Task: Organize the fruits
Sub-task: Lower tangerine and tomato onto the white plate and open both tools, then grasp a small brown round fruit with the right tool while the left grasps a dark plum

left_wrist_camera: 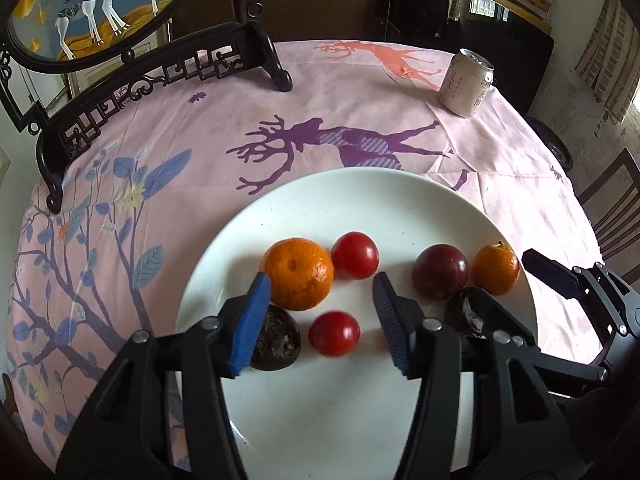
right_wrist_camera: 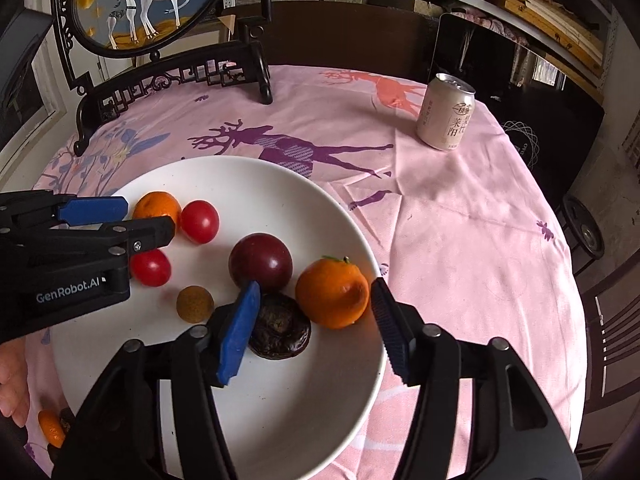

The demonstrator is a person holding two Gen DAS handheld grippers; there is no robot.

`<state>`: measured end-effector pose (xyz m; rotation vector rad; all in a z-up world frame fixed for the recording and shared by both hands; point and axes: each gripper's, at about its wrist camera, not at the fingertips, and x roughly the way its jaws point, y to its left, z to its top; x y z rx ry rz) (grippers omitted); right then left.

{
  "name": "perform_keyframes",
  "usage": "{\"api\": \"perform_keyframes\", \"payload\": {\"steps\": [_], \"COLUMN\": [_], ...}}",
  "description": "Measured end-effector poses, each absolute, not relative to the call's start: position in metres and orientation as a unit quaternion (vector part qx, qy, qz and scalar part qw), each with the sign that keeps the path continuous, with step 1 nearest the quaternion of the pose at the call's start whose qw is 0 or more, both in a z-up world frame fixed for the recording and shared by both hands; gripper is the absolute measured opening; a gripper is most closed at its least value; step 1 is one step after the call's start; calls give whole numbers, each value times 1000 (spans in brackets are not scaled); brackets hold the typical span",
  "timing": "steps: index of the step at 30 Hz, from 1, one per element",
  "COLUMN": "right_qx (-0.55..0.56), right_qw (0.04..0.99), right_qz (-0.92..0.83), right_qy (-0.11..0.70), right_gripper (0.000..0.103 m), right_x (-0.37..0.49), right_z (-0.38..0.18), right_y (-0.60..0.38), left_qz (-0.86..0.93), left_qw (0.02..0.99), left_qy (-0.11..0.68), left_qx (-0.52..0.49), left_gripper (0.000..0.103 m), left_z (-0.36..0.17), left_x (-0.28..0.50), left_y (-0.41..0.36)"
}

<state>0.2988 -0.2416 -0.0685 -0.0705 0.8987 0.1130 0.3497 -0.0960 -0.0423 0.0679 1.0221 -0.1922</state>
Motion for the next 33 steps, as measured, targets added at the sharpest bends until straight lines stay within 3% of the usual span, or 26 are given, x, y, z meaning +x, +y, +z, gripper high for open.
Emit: {"api": "perform_keyframes", "payload": {"steps": [6, 17, 19, 21, 33], "right_qx": [-43, -28, -24, -17, -28], "right_qw": [904, 902, 904, 908, 897], "right_qz": [61, 101, 98, 93, 93], "right_qy": [422, 419, 415, 407, 431], "right_gripper": [61, 63, 73, 94, 96], "right_x": [268, 136, 120, 106, 56], "right_z": [-45, -35, -37, -37, -56], "right_y": [-239, -201, -195, -191, -176], "left_qz": [-97, -82, -72, -62, -46], "left_qw": [878, 917, 920, 922, 911], "left_qy": [468, 391, 386, 382, 408], "left_qx": [12, 3, -5, -12, -21], "left_gripper": [57, 86, 91, 92, 94], "left_z": [-17, 8, 4, 0, -37], "left_x": [320, 163, 141, 122, 66], "left_y": [-78, -29, -19, -8, 28]}}
